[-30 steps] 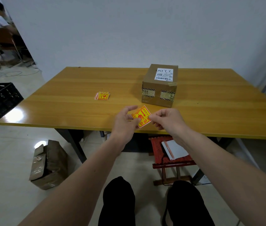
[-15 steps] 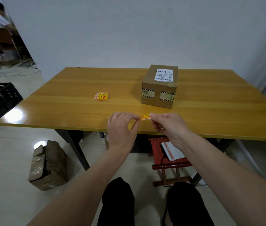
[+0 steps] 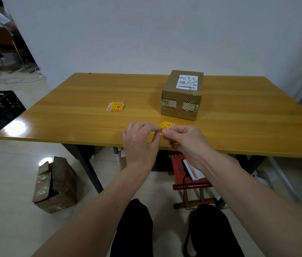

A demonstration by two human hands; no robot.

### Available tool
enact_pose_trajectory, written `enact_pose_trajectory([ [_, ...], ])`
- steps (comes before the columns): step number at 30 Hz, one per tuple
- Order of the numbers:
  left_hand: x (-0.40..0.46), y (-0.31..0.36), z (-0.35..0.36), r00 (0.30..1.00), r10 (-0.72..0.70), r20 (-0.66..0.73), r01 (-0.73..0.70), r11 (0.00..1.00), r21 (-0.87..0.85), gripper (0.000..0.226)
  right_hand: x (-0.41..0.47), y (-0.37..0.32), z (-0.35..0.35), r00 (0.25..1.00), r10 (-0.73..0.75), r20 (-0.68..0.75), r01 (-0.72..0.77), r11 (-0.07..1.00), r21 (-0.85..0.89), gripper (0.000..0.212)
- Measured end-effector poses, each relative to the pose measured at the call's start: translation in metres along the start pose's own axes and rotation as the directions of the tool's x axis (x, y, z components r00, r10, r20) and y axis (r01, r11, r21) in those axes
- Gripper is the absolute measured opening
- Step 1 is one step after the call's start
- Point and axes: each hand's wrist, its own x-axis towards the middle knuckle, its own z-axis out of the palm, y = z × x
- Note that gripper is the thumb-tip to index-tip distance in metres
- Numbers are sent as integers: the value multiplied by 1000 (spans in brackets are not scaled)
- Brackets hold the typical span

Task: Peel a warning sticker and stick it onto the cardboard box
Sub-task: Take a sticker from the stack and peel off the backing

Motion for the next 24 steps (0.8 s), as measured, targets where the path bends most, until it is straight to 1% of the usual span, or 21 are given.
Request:
enact_pose_trajectory([
  [2,1,1,0,1000,-9,-2,9,999,-49,6,0,-1,2,1000,-5,-1,5,1000,2,13],
  [6,0,0,0,996,-93,-1,93,991,-94,16,-2,-5,1,1000,1,11,-2,999,46,11],
  [12,-3,2,-3,990,-141,-15,139,986,-96,8,-5,-3,3,999,9,41,-13,994,106,9],
  [19,-1,5,-3,990,-135,-30,132,989,-64,10,-6,-3,3,998,23,50,-28,994,103,10],
  [24,-2,6,-1,987,-156,-26,153,984,-91,11,-7,-4,3,998,31,48,-36,995,96,10],
])
